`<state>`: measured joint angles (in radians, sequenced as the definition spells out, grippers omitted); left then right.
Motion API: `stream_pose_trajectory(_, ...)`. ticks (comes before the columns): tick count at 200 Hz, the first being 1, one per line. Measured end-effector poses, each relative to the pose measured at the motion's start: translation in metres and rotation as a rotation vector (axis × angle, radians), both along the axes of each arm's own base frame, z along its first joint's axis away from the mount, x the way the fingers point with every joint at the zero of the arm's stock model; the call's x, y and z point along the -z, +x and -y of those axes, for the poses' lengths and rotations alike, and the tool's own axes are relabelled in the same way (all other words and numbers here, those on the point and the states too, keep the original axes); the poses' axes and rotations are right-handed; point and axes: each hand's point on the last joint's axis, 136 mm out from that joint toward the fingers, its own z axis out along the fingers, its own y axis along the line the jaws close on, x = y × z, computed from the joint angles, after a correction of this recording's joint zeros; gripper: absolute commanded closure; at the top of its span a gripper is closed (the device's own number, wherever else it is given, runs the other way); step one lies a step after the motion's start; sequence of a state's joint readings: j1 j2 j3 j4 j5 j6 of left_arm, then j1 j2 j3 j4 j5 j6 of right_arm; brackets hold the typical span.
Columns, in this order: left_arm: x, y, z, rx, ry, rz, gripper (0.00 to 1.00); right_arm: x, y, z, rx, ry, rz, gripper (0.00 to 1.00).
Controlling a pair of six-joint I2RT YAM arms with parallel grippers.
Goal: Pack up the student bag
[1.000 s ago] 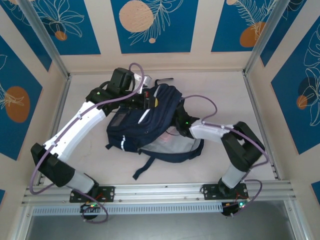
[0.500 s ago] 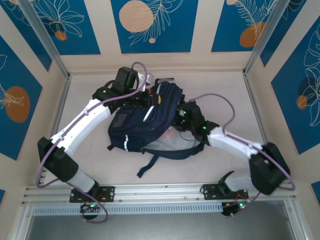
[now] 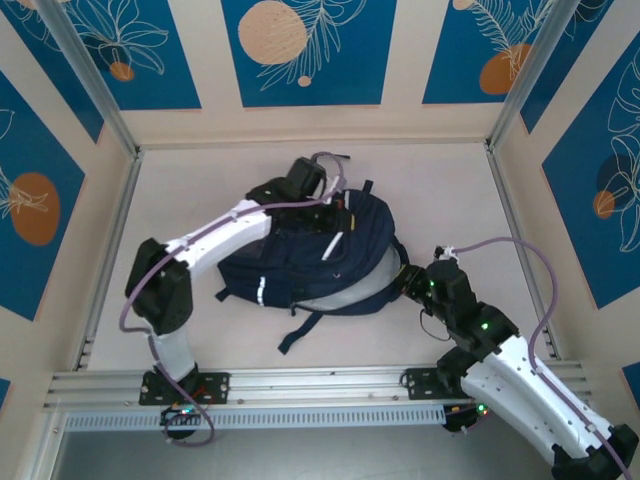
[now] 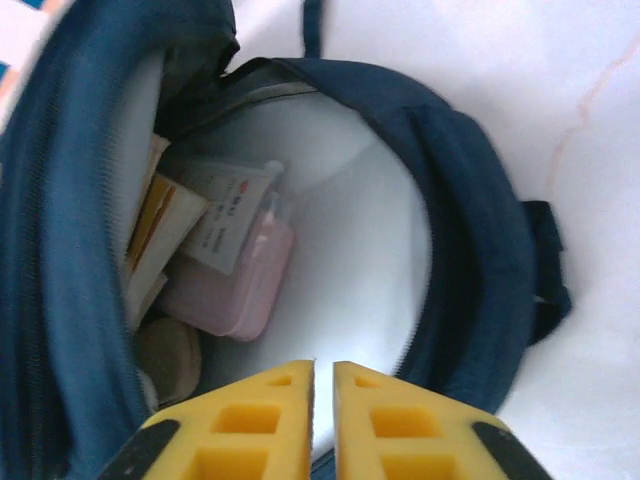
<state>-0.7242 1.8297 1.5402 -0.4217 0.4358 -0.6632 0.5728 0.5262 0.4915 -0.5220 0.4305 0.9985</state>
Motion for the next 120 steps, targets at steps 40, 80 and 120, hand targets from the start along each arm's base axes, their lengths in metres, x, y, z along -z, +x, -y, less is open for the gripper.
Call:
stream_pose_trajectory(40,0.046,0.012,0.03,-0.018,0.028,-0.091,1.0,0.018,0.002,0.009,-0.022,-0.127,-0.108,0.96)
stream_pose_trajectory(80,0.044,0.054,0.061,-0.033,-0.028,-0.079,0.69,-0.004,0.012,-0.012,-0.134,-0.159,-0.095,0.88)
stream_pose_trajectory(120,0.009,0.044,0.043,-0.029,-0.042,-0.007,0.47,-0.001,-0.007,-0.062,-0.378,-0.175,-0.096,0.71)
